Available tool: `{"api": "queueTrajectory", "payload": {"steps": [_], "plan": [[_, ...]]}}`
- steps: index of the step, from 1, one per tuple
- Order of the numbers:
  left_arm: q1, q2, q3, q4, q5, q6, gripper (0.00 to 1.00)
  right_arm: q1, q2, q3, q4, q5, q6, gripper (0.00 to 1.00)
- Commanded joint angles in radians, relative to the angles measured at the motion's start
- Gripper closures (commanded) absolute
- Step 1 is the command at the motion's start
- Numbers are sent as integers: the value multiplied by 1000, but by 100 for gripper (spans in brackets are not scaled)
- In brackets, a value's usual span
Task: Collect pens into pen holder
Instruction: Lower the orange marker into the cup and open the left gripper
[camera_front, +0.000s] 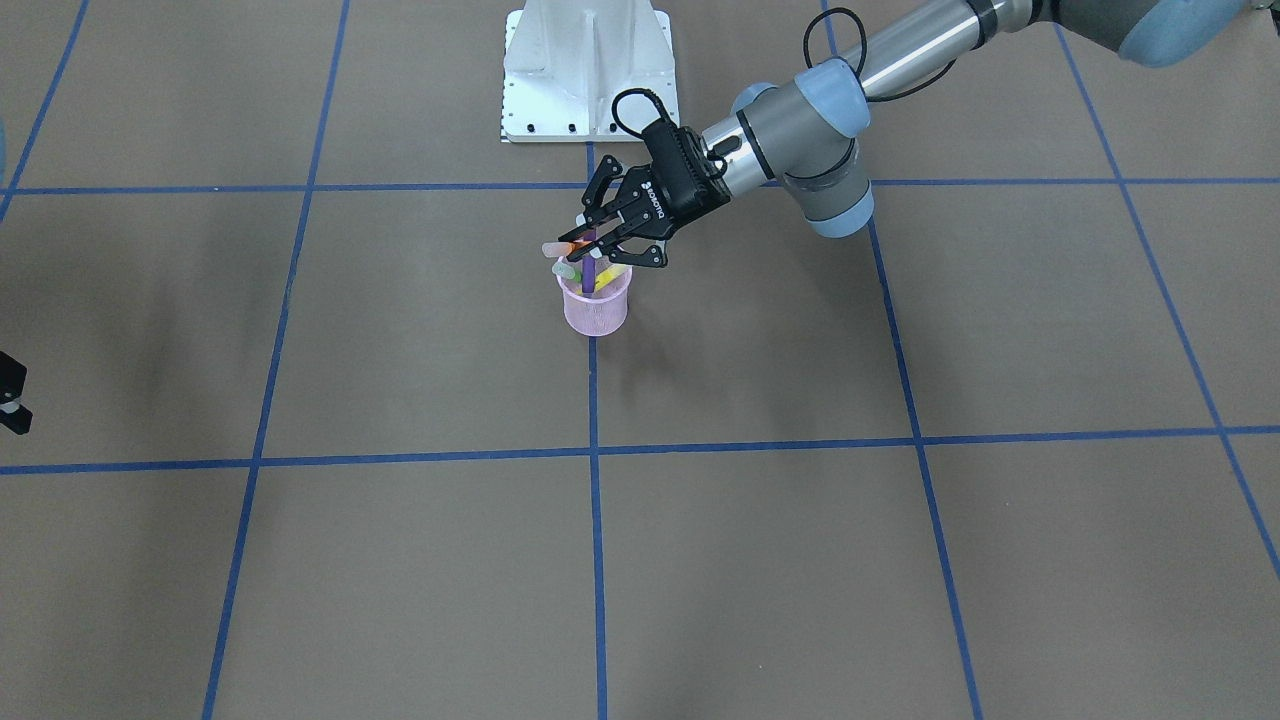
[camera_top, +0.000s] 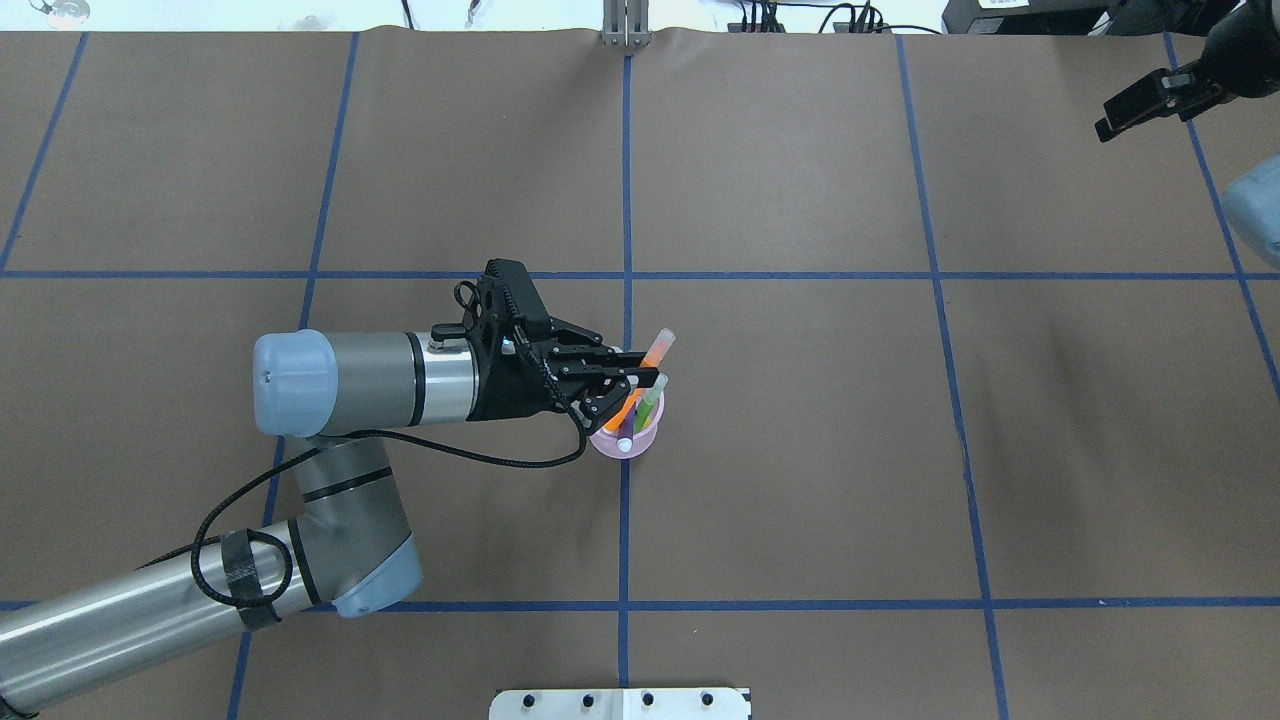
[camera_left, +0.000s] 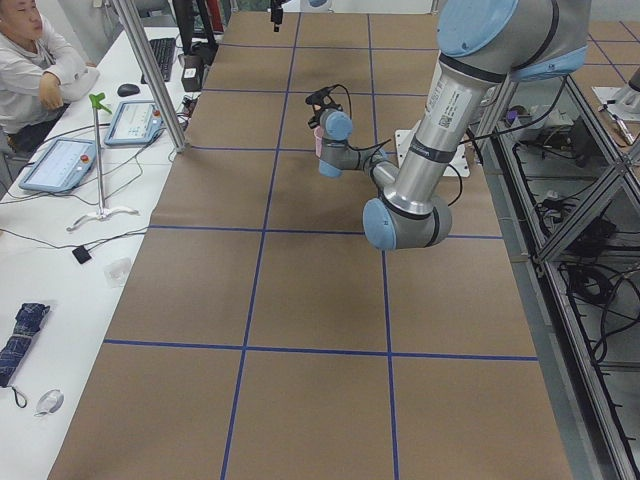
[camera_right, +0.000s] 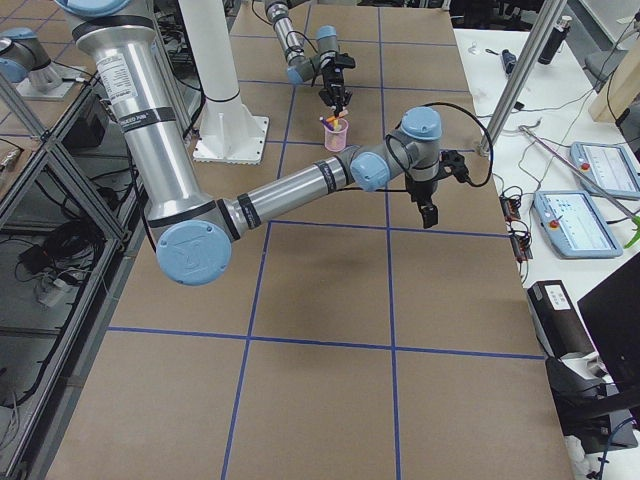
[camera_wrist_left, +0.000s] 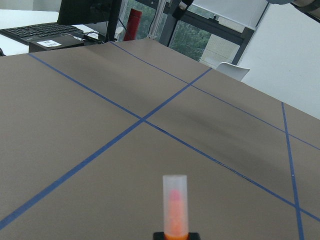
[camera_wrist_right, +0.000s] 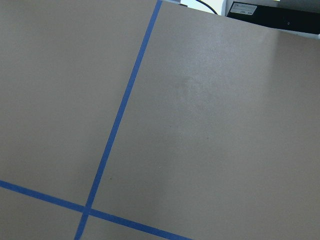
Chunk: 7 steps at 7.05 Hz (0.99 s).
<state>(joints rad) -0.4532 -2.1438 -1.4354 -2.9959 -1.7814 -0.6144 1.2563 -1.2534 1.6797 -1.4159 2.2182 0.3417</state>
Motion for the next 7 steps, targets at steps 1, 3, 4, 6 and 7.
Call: {"api": "queueTrajectory", "payload": {"steps": [1,3,4,6,7], "plan": [[31,-2,0,-6,30,-1,100,2,0,0,0,0,-3,1],[31,-2,0,-26,30,-1,100,2,2,0,0,0,-1,1],[28,-1,-2,-26,30,1,100,2,2,0,0,0,0,1],[27,-1,3,-26,30,2,100,2,3,0,0,0,0,1],[28,-1,4,-26,30,1,73,2,3,0,0,0,0,0]]}}
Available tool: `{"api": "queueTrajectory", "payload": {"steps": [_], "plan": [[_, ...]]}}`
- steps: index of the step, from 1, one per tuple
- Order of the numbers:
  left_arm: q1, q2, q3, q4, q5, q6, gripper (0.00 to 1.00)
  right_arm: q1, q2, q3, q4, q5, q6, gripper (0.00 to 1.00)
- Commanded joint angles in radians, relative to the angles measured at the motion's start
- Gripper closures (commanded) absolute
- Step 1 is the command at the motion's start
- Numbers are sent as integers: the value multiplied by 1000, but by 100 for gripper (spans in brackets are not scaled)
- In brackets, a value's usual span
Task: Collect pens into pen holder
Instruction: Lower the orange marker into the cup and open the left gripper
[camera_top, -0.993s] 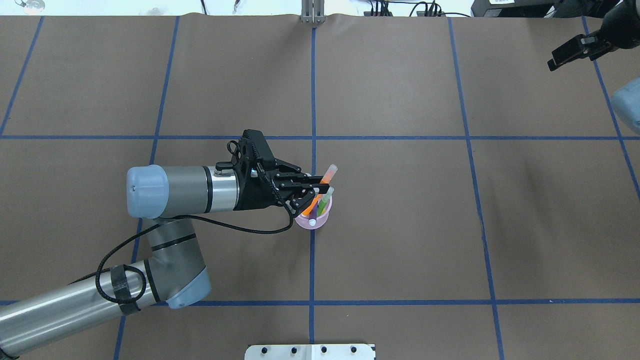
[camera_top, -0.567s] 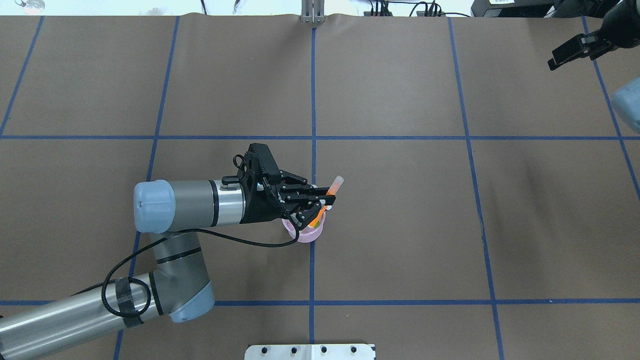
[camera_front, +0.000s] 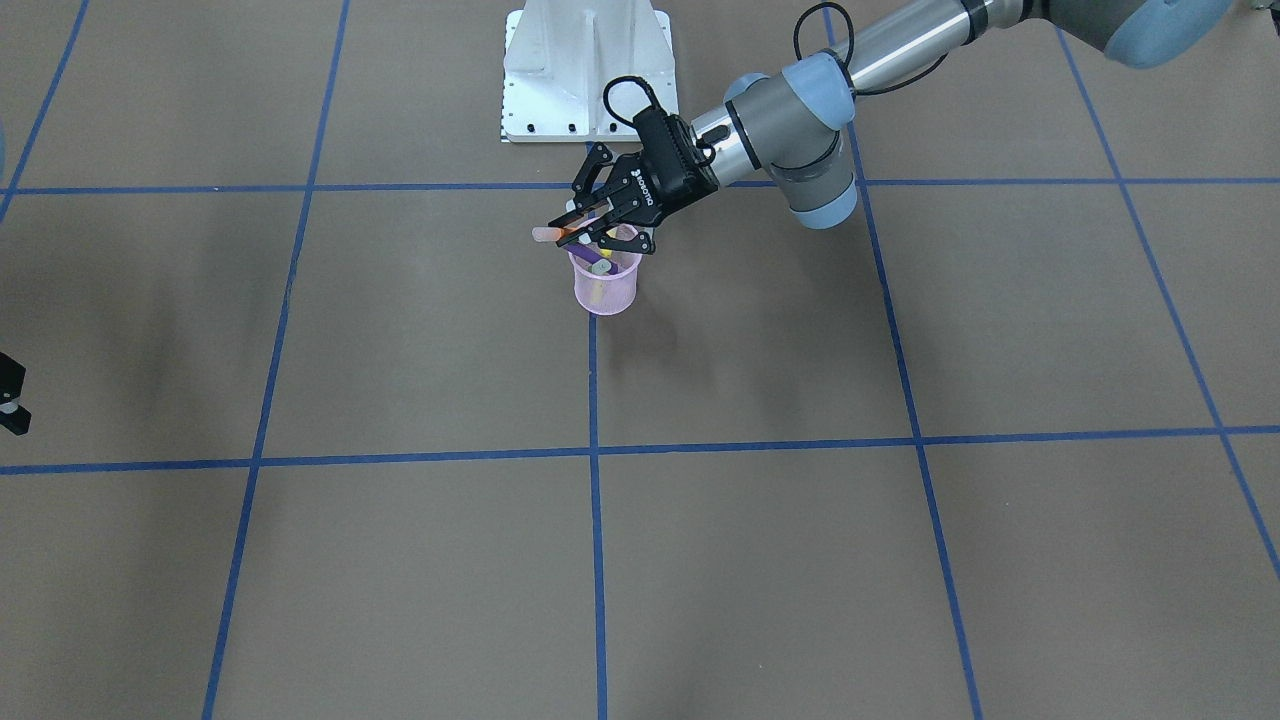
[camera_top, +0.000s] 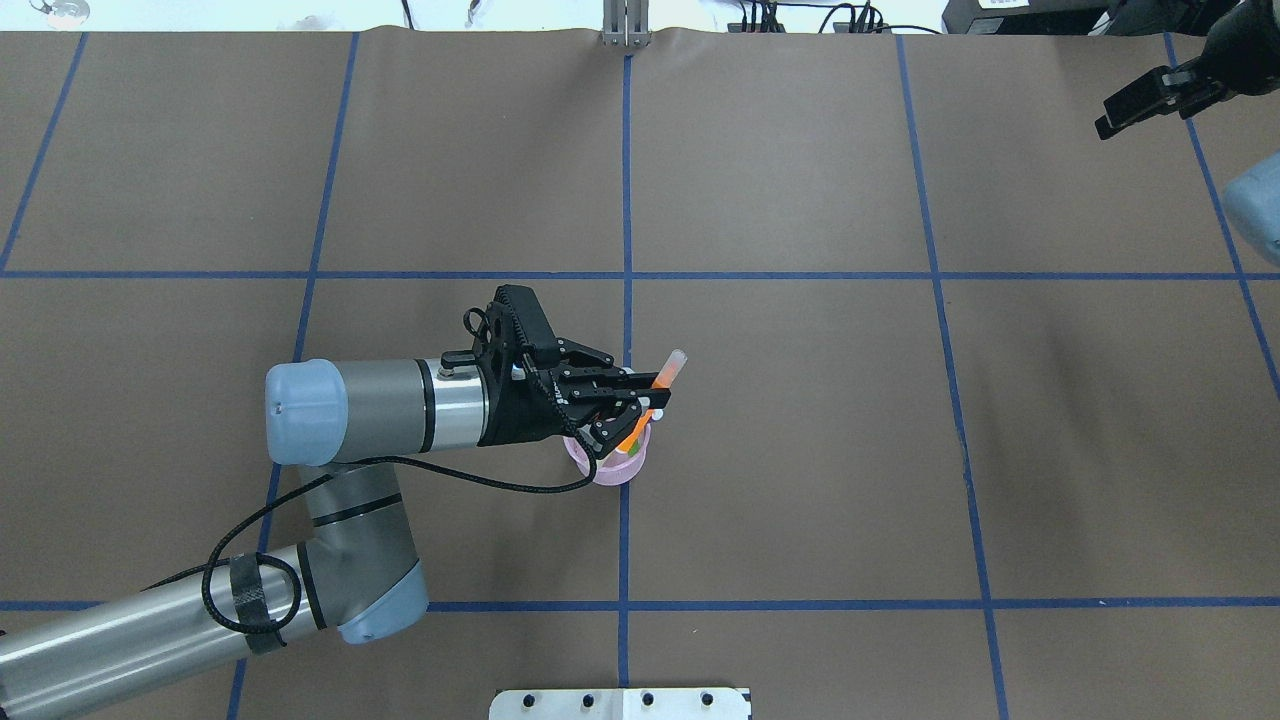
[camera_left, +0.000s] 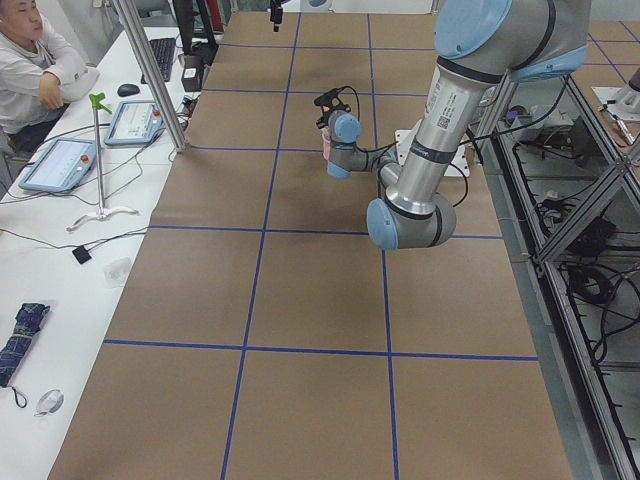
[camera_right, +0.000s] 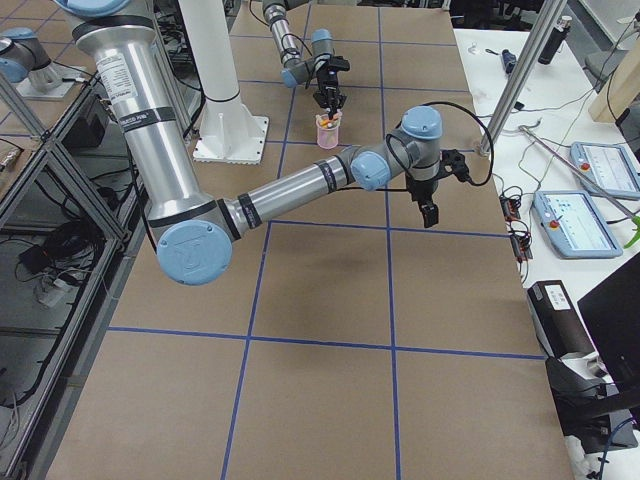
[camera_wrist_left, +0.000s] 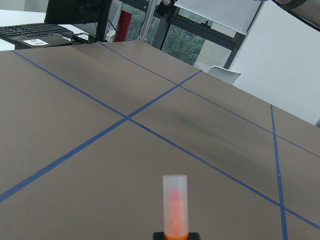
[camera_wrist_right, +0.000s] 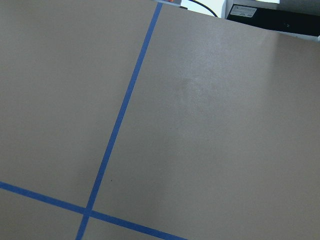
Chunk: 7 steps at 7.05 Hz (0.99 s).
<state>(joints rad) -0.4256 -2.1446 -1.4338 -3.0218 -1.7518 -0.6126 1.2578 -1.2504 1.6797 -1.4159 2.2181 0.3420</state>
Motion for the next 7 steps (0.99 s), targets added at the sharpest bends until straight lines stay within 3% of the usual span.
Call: {"api": "queueTrajectory", "payload": {"steps": [1,2,3,7], "plan": [[1,0,3,0,0,-1,41,0,0,0,0,-2,2,1],[1,0,3,0,0,-1,18,0,0,0,0,-2,2,1],[-1,0,3,0,0,-7,2,0,2,0,0,-2,2,1],[-63,0,-16,73,-9,-39,1,49,0,-23,-6,9,-26,1]]}}
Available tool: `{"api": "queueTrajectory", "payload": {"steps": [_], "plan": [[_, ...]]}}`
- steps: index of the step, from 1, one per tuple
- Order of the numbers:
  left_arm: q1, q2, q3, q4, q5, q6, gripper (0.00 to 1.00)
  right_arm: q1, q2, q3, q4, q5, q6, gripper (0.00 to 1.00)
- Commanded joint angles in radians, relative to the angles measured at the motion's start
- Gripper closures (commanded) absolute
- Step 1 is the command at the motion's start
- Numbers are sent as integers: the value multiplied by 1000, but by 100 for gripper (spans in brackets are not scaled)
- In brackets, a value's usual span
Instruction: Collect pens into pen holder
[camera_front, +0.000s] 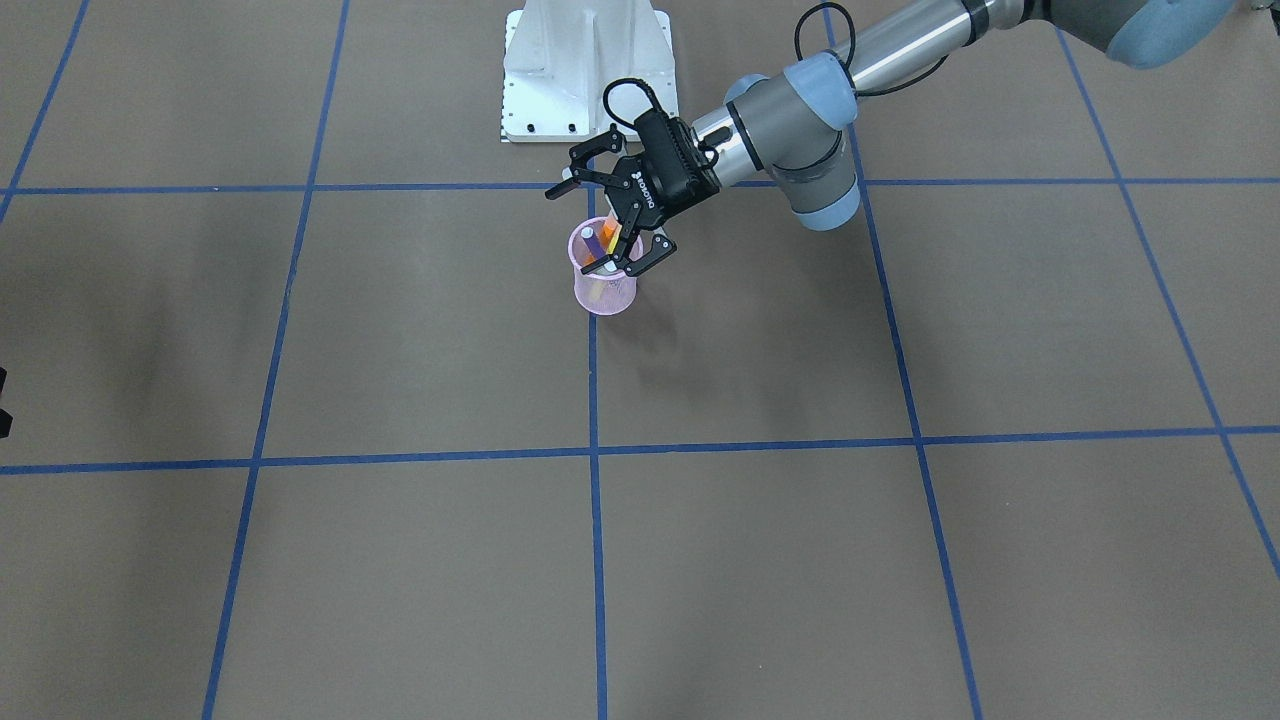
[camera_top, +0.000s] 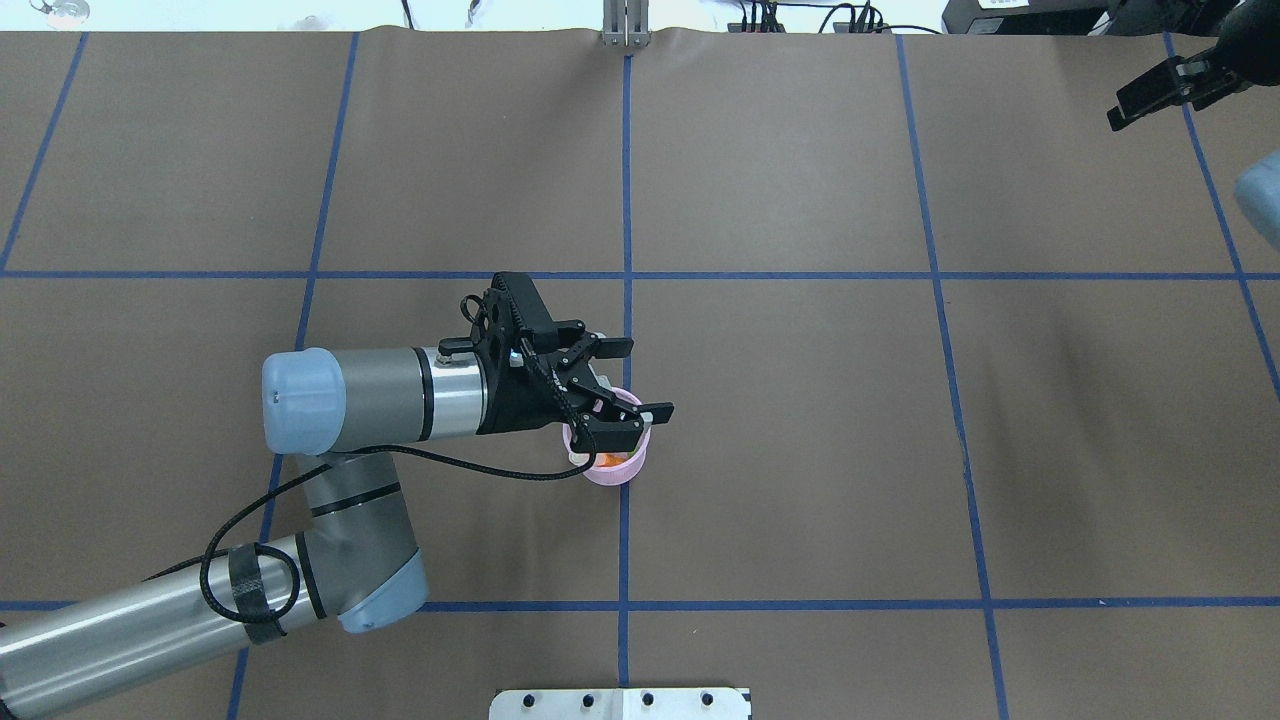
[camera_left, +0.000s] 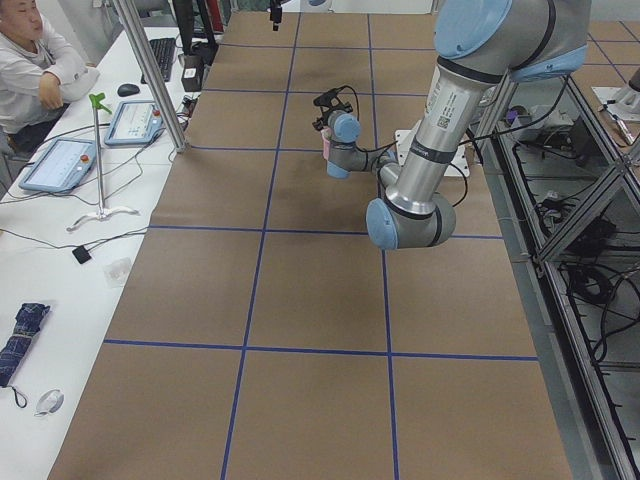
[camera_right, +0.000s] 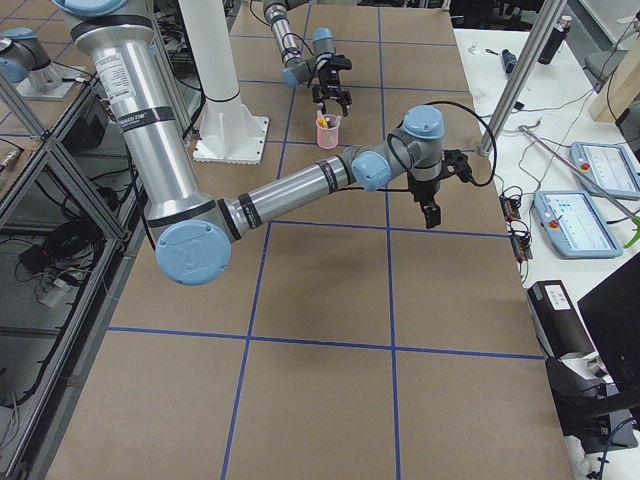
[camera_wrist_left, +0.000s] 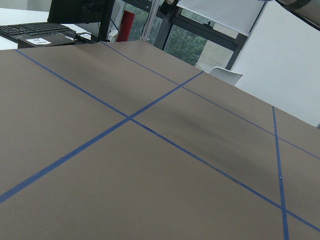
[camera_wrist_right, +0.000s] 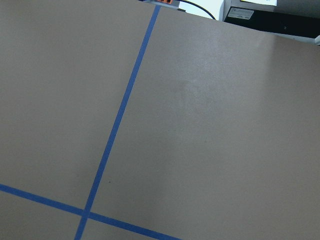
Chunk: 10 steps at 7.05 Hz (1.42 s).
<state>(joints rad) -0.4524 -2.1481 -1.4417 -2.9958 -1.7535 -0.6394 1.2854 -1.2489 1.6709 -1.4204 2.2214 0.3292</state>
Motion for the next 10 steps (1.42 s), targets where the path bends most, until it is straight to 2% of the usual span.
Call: {"api": "queueTrajectory", "payload": {"steps": [1,3,5,6,7,8,9,10], "plan": [[-73,5,-29,151,-29,-13,1,55,-4,-42,-3,36,-62,1],[-205,45,-118,414,-183,-13,1,142,-29,-133,-5,81,-185,1],[-418,86,-199,700,-439,4,2,210,-146,-132,0,81,-246,0],[-525,112,-203,781,-560,29,2,235,-218,-128,-3,80,-254,0],[-617,190,-203,822,-657,143,2,258,-271,-126,-5,80,-303,0],[-708,267,-201,880,-714,290,2,284,-299,-125,-8,81,-364,0],[-779,313,-201,979,-724,440,2,305,-311,-120,-35,84,-369,0],[-854,336,-197,1106,-730,593,1,316,-310,-97,-131,86,-369,0]]}}
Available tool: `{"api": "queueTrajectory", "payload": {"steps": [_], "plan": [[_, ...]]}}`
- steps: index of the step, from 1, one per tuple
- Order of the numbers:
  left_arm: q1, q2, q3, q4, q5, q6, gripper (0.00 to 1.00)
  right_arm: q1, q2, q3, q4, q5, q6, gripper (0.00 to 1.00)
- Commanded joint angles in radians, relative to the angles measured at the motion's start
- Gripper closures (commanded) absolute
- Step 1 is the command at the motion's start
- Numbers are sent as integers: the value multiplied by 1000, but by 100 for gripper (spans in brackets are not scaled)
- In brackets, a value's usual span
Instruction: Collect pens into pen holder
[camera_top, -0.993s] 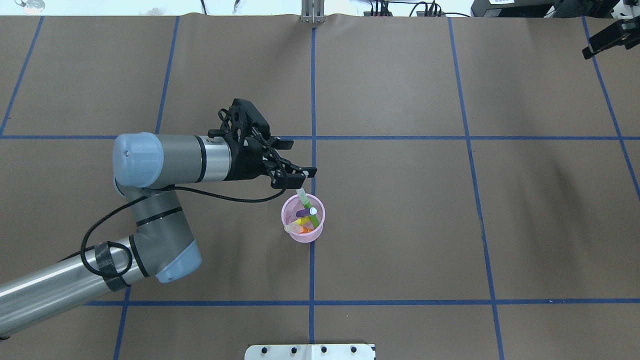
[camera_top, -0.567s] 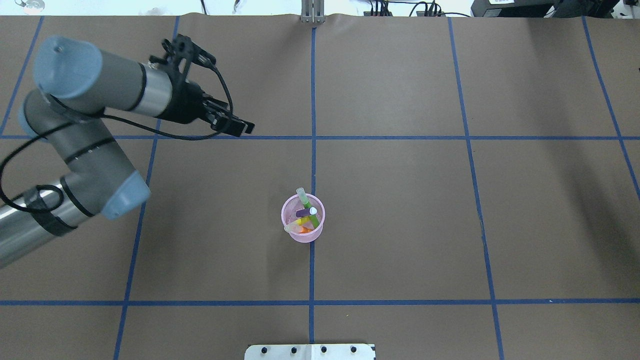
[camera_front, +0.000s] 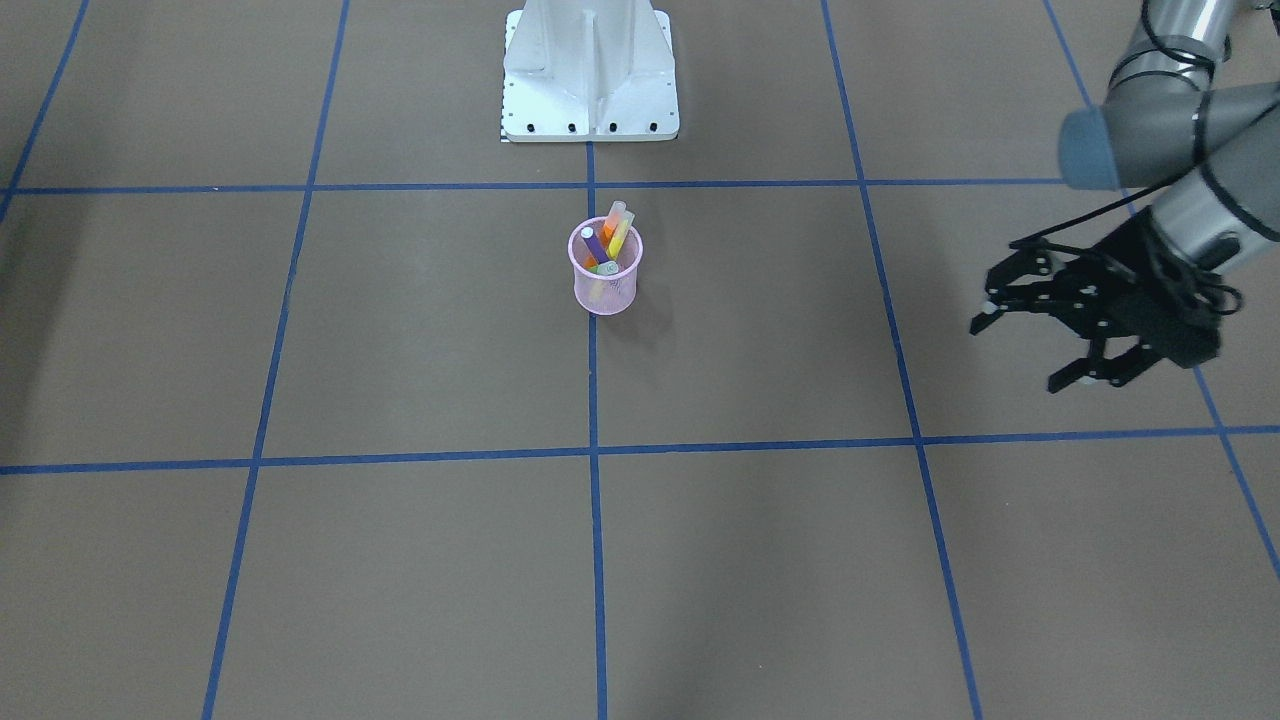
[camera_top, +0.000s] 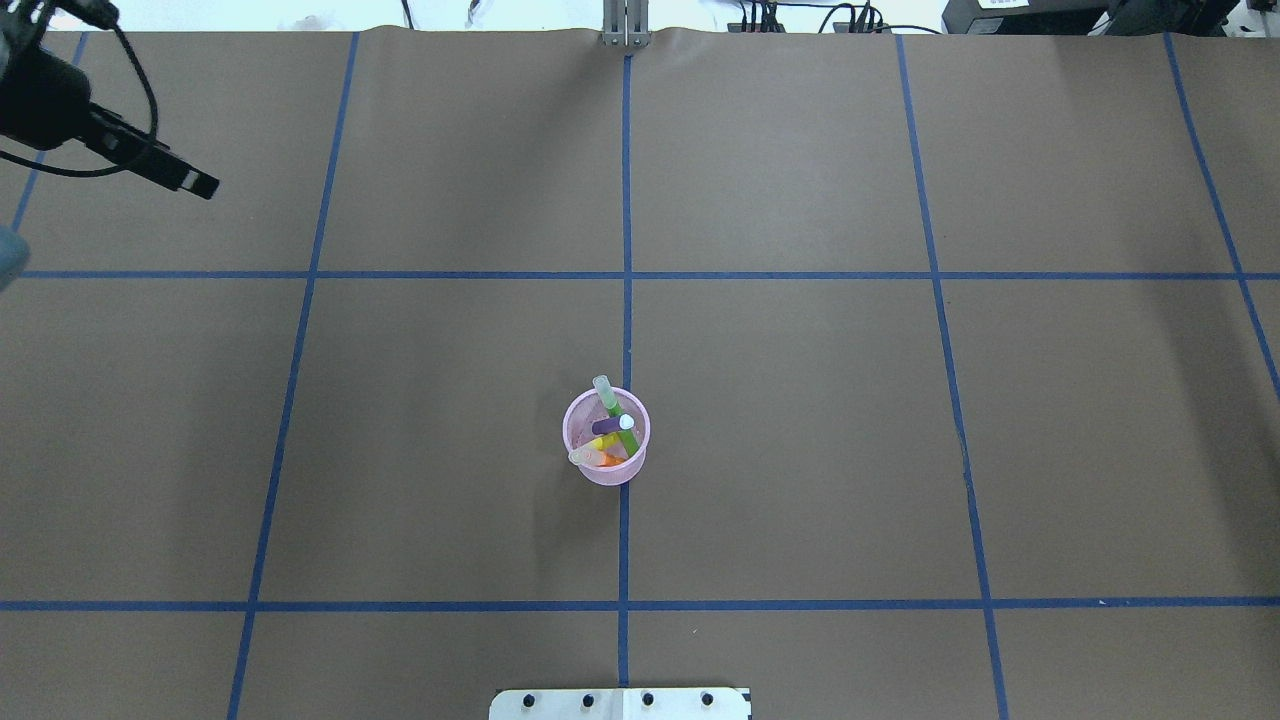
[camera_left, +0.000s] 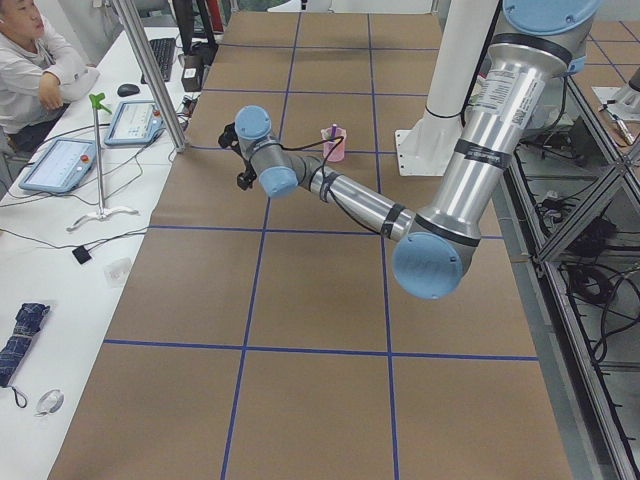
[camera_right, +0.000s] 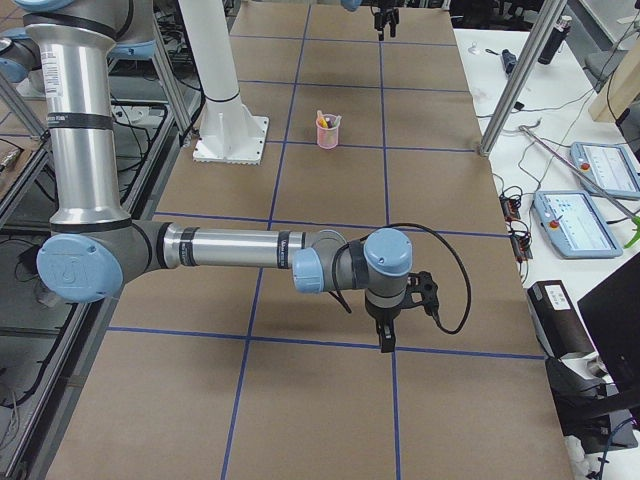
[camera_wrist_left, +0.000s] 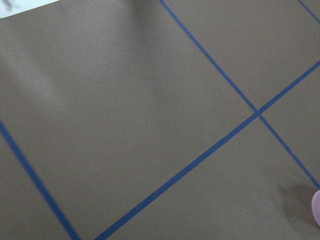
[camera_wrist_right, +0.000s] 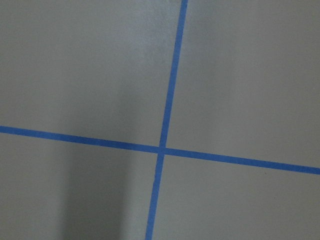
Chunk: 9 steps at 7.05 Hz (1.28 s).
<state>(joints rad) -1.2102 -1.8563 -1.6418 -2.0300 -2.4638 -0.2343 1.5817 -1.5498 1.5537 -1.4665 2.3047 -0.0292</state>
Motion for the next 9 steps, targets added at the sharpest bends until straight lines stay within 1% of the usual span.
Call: {"api": "queueTrajectory", "payload": {"steps": [1,2,3,4,5,7,9], "plan": [[-158,45,1,293,-20,311,1,21,-15,37,-151,-1,-11,0],[-225,45,2,403,-15,428,1,21,-29,37,-143,-5,-11,0],[-280,51,11,448,3,505,0,21,-30,32,-143,-10,-11,0],[-323,93,13,451,56,521,0,21,-33,26,-141,-10,-11,0],[-337,200,11,442,153,510,0,21,-35,26,-141,-11,-11,0],[-341,261,17,435,170,516,0,21,-38,23,-141,-11,-9,0],[-347,293,10,444,172,507,0,21,-36,19,-141,-11,-8,0]]}}
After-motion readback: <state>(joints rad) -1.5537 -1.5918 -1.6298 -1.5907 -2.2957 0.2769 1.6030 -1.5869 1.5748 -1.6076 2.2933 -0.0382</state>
